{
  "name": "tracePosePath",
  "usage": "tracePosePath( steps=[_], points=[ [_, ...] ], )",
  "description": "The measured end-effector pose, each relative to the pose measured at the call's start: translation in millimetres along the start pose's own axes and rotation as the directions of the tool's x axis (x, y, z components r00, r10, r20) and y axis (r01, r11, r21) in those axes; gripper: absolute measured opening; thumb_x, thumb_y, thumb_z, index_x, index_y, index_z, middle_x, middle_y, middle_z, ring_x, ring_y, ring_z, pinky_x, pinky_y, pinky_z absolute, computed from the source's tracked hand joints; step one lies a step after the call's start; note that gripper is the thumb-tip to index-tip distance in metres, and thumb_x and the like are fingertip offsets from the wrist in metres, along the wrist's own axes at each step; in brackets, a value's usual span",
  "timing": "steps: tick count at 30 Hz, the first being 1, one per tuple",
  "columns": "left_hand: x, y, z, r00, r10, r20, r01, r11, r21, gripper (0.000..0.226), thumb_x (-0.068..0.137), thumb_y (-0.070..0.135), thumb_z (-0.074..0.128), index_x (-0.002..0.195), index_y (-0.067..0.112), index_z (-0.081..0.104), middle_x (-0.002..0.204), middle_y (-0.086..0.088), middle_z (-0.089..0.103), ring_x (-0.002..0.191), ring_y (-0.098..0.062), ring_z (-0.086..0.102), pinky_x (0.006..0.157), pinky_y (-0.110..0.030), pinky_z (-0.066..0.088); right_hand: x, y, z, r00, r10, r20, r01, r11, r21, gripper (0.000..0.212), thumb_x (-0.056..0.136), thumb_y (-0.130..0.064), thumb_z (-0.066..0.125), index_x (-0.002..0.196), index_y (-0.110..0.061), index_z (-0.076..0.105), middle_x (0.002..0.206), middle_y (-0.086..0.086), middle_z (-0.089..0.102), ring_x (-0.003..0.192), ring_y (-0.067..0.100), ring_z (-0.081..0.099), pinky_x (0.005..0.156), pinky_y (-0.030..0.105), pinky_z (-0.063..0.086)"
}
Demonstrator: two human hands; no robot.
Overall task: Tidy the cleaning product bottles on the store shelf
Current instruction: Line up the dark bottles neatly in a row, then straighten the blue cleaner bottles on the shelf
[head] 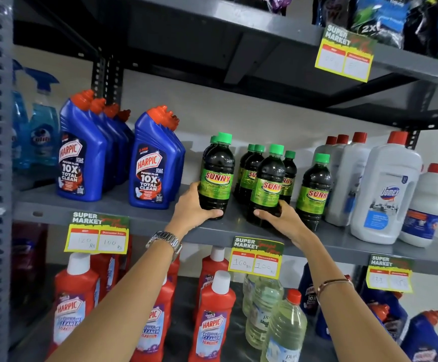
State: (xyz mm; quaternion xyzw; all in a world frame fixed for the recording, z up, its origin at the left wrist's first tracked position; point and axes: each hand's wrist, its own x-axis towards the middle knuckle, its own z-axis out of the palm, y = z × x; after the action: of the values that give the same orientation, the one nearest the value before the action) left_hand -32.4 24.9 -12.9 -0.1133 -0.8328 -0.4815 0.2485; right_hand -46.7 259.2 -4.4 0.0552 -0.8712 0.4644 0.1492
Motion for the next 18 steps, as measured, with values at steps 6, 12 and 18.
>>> tracePosePath(
  steps=[6, 12, 18],
  points=[
    [-11.4, -1.8, -20.1, 0.982, 0.113, -0.152, -0.124, 0.990, -0.065, 0.099, 0.070, 0.028, 0.079, 0.146, 0.014, 0.017, 0.147, -0.007, 0.034, 0.131, -0.020, 0.038, 0.106, -0.044, 0.036, -46.8, -12.9, 21.6, 0.836, -0.144, -0.530, 0.119, 0.990, -0.081, 0.070, 0.077, -0.042, 0.070, 0.134, -0.014, 0.040, 0.131, 0.006, 0.052, 0.117, 0.024, 0.054, 0.096, 0.048, 0.046],
    [-24.3, -26.5, -101.8, 0.695, 0.210, -0.687, -0.263, 0.964, 0.028, 0.059, 0.080, 0.021, 0.072, 0.130, 0.013, 0.042, 0.126, 0.000, 0.052, 0.112, -0.012, 0.052, 0.093, -0.027, 0.044, -73.9, -81.5, 110.5, 0.834, -0.460, -0.305, 0.467, 0.882, -0.054, 0.043, 0.082, -0.025, 0.065, 0.121, -0.017, 0.049, 0.101, -0.004, 0.059, 0.089, 0.014, 0.061, 0.078, 0.039, 0.054],
    [-19.1, -72.5, -173.3, 0.734, -0.020, -0.679, 0.191, 0.965, 0.178, 0.098, 0.069, 0.030, 0.080, 0.142, -0.002, 0.023, 0.141, -0.025, 0.032, 0.129, -0.040, 0.032, 0.104, -0.048, 0.031, -32.9, -133.3, 175.4, 0.955, -0.276, 0.108, 0.270, 0.960, 0.072, 0.078, 0.077, -0.035, 0.073, 0.137, -0.008, 0.030, 0.136, 0.011, 0.048, 0.122, 0.028, 0.052, 0.101, 0.042, 0.044]
  ],
)
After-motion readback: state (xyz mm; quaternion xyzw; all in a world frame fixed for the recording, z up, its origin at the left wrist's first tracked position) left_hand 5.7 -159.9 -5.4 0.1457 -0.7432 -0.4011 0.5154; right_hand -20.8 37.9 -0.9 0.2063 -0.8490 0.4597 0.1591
